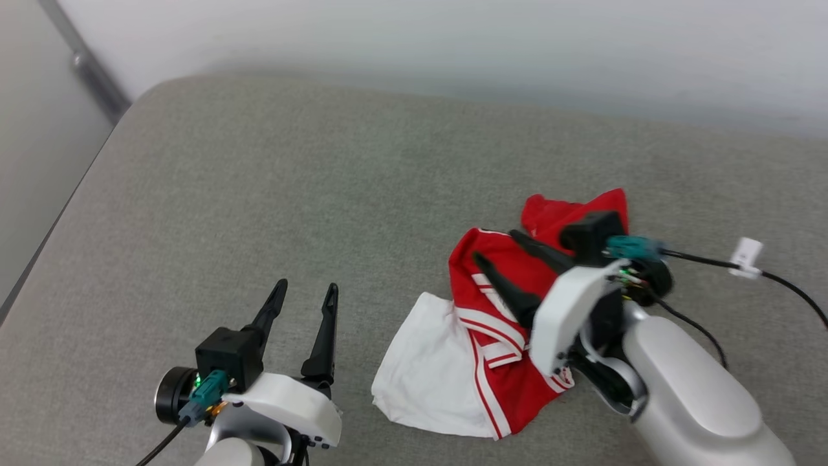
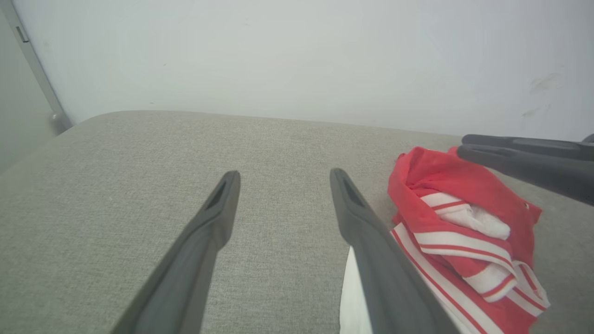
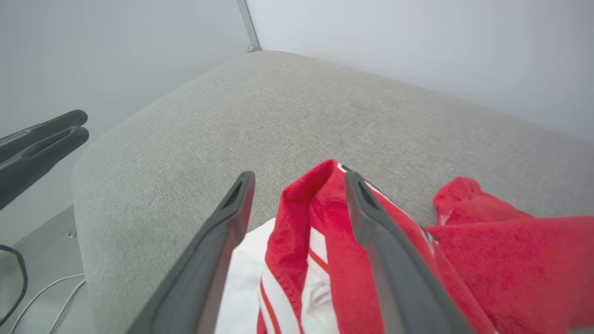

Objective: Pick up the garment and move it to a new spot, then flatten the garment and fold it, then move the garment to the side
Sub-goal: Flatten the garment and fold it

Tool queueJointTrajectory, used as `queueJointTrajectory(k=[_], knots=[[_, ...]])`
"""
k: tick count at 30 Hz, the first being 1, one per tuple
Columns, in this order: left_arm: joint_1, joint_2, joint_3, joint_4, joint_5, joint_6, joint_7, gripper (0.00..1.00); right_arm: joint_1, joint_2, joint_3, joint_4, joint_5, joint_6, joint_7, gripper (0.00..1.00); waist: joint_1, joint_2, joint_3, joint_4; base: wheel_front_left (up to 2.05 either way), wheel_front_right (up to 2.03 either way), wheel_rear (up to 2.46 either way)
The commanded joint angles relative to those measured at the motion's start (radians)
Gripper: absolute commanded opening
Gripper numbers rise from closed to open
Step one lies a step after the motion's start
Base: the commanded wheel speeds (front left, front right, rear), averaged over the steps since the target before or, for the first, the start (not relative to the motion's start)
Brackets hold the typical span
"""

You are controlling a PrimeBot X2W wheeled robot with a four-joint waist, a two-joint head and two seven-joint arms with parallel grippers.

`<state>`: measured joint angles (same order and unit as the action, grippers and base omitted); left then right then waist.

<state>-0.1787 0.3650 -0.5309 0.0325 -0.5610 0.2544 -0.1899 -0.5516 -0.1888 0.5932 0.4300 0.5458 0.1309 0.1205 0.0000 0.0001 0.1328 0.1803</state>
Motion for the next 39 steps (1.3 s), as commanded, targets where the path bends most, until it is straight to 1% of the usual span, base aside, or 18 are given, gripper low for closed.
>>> queueJointTrajectory(k=[1, 3, 6, 10, 12, 13, 14, 18, 22, 27, 33, 36, 37, 38, 39], knots=[[0.017, 0.007, 0.005, -0.007, -0.005, 0.008, 0.004, 1.00, 0.046, -0.015, -0.039, -0.029, -0.010, 0.000, -0.018, 1.00, 0.0000, -0.0001, -0.038, -0.035, 0.00, 0.00, 0.00], [0.028, 0.014, 0.006, -0.017, -0.005, 0.014, 0.012, 1.00, 0.103, -0.028, -0.111, -0.066, -0.021, 0.000, -0.032, 1.00, 0.0000, -0.0001, -0.056, -0.048, 0.00, 0.00, 0.00], [0.045, 0.023, 0.008, -0.030, -0.008, 0.028, 0.020, 1.00, 0.190, -0.045, -0.224, -0.105, -0.055, 0.000, -0.007, 1.00, 0.0000, -0.0001, -0.080, -0.067, 0.00, 0.00, 0.00], [0.062, 0.031, 0.006, -0.047, -0.012, 0.036, 0.030, 1.00, 0.290, -0.060, -0.337, -0.157, -0.089, 0.000, 0.099, 1.00, 0.0000, -0.0001, -0.100, -0.083, 0.00, 0.00, 0.00], [0.068, 0.034, 0.004, -0.053, -0.012, 0.036, 0.034, 1.00, 0.326, -0.070, -0.366, -0.187, -0.106, 0.000, 0.172, 1.00, 0.0000, -0.0001, -0.104, -0.087, 0.00, 0.00, 0.00], [0.068, 0.034, 0.004, -0.053, -0.012, 0.036, 0.034, 1.00, 0.326, -0.070, -0.366, -0.187, -0.106, 0.000, 0.172, 1.00, 0.0000, -0.0001, -0.104, -0.087, 0.00, 0.00, 0.00], [0.070, 0.036, 0.004, -0.055, -0.012, 0.037, 0.036, 1.00, 0.338, -0.070, -0.374, -0.204, -0.111, 0.000, 0.204, 1.00, 0.0000, -0.0001, -0.107, -0.089, 0.00, 0.00, 0.00], [0.067, 0.037, -0.001, -0.063, -0.010, 0.042, 0.043, 1.00, 0.361, -0.070, -0.361, -0.261, -0.118, 0.000, 0.323, 1.00, 0.0000, -0.0001, -0.104, -0.094, 0.00, 0.00, 0.00], [0.045, 0.030, -0.009, -0.068, -0.005, 0.033, 0.041, 1.00, 0.306, -0.081, -0.326, -0.250, -0.123, 0.000, 0.388, 1.00, 0.0000, -0.0001, -0.080, -0.083, 0.00, 0.00, 0.00], [0.014, 0.020, -0.017, -0.061, -0.005, 0.019, 0.032, 1.00, 0.213, -0.097, -0.268, -0.164, -0.120, 0.000, 0.437, 1.00, 0.0000, -0.0001, -0.030, -0.053, 0.00, 0.00, 0.00], [-0.022, 0.002, -0.019, -0.046, -0.007, 0.005, 0.012, 1.00, 0.102, -0.104, -0.200, 0.007, -0.091, 0.000, 0.470, 1.00, 0.0000, -0.0001, 0.033, -0.013, 0.00, 0.00, 0.00], [-0.034, -0.010, -0.019, -0.029, -0.012, 0.001, 0.002, 1.00, 0.062, -0.105, -0.171, 0.078, -0.063, 0.000, 0.468, 1.00, 0.0000, -0.0001, 0.048, 0.001, 0.00, 0.00, 0.00], [-0.037, -0.013, -0.018, -0.024, -0.012, 0.001, -0.001, 1.00, 0.054, -0.107, -0.163, 0.094, -0.055, 0.000, 0.466, 0.49, 0.0000, -0.0001, 0.050, 0.005, 0.00, 0.00, 0.00], [-0.036, -0.014, -0.018, -0.019, -0.012, 0.000, -0.005, 1.00, 0.044, -0.111, -0.159, 0.102, -0.050, 0.000, 0.459, 0.00, 0.0000, -0.0001, 0.051, 0.008, 0.00, 0.00, 0.00], [-0.035, -0.015, -0.017, -0.015, -0.012, 0.000, -0.009, 1.00, 0.032, -0.118, -0.156, 0.106, -0.043, 0.000, 0.452, 0.00, 0.0000, -0.0001, 0.052, 0.010, 0.00, 0.00, 0.00]])
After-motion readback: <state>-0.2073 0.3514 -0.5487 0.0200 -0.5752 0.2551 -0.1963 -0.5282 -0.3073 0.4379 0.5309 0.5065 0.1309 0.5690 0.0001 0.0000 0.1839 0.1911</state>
